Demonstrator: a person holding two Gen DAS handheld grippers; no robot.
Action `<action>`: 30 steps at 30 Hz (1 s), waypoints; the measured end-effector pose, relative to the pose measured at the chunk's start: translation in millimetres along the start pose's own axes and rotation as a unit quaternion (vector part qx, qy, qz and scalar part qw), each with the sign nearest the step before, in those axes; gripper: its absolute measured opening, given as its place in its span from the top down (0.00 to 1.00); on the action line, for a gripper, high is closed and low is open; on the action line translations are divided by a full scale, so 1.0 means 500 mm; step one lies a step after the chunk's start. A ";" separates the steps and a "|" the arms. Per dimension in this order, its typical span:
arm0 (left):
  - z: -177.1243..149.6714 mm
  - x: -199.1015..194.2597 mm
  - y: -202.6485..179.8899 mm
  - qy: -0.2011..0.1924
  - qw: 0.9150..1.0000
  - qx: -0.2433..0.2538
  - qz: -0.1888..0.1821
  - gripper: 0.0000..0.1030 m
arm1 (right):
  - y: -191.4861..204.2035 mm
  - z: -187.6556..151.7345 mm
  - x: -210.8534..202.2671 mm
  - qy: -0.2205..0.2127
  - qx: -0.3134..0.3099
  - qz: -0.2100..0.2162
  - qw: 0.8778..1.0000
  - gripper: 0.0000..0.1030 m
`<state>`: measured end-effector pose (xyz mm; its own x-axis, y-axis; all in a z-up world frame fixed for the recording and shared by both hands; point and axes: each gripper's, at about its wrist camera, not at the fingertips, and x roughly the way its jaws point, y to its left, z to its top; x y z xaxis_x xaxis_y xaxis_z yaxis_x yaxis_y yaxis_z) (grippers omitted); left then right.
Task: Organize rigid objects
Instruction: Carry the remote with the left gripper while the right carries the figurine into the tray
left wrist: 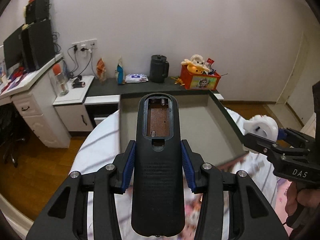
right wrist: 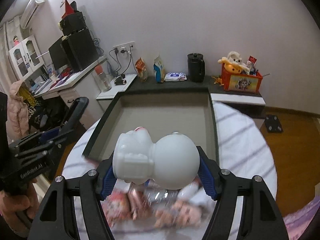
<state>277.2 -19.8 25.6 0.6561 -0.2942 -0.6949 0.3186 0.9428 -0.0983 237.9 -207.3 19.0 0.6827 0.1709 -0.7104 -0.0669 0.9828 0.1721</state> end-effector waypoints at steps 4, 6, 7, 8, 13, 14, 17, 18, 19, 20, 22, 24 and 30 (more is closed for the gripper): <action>0.042 0.085 -0.006 0.020 1.000 -0.008 -0.002 0.57 | -0.023 0.059 0.071 0.013 0.001 -0.006 1.000 0.31; 0.060 0.139 -0.005 0.039 0.999 -0.013 -0.003 0.57 | -0.038 0.075 0.106 0.024 0.005 -0.010 1.000 0.31; 0.062 0.156 -0.006 0.045 0.999 -0.014 -0.003 0.57 | -0.046 0.082 0.125 0.030 0.010 -0.008 0.999 0.31; 0.067 0.177 -0.007 0.052 0.999 -0.014 -0.003 0.57 | -0.055 0.090 0.149 0.038 0.014 -0.010 0.999 0.31; 0.079 0.276 -0.011 0.093 0.995 -0.019 0.001 0.57 | -0.079 0.116 0.243 0.078 0.025 -0.015 0.997 0.31; 0.079 0.295 -0.011 0.102 0.995 -0.020 0.003 0.57 | -0.081 0.120 0.263 0.088 0.026 -0.015 0.996 0.31; 0.077 0.337 -0.010 0.121 0.992 -0.021 0.008 0.57 | -0.087 0.122 0.300 0.108 0.029 -0.016 0.994 0.31; 0.078 0.347 -0.009 0.126 0.992 -0.022 0.013 0.57 | -0.088 0.122 0.312 0.115 0.029 -0.017 0.993 0.31; 0.077 0.356 -0.009 0.131 0.991 -0.024 0.015 0.57 | -0.090 0.122 0.321 0.120 0.030 -0.020 0.992 0.31; 0.075 0.362 -0.006 0.140 0.990 -0.030 0.014 0.57 | -0.091 0.121 0.331 0.126 0.030 -0.022 0.991 0.31; 0.074 0.369 -0.004 0.152 0.988 -0.034 0.017 0.57 | -0.093 0.119 0.344 0.136 0.028 -0.026 0.990 0.31; 0.075 0.368 -0.008 0.154 0.987 -0.027 0.040 0.52 | -0.090 0.122 0.351 0.137 0.018 -0.034 0.990 0.30; 0.071 0.328 0.026 0.140 0.986 -0.044 0.074 0.17 | -0.094 0.122 0.341 0.135 0.021 -0.031 0.990 0.18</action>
<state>413.0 -61.1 -64.4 0.4726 -0.1088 -0.8745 0.1639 0.9859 -0.0341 401.8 -228.8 -68.6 0.4653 0.1282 -0.8758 0.0030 0.9892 0.1465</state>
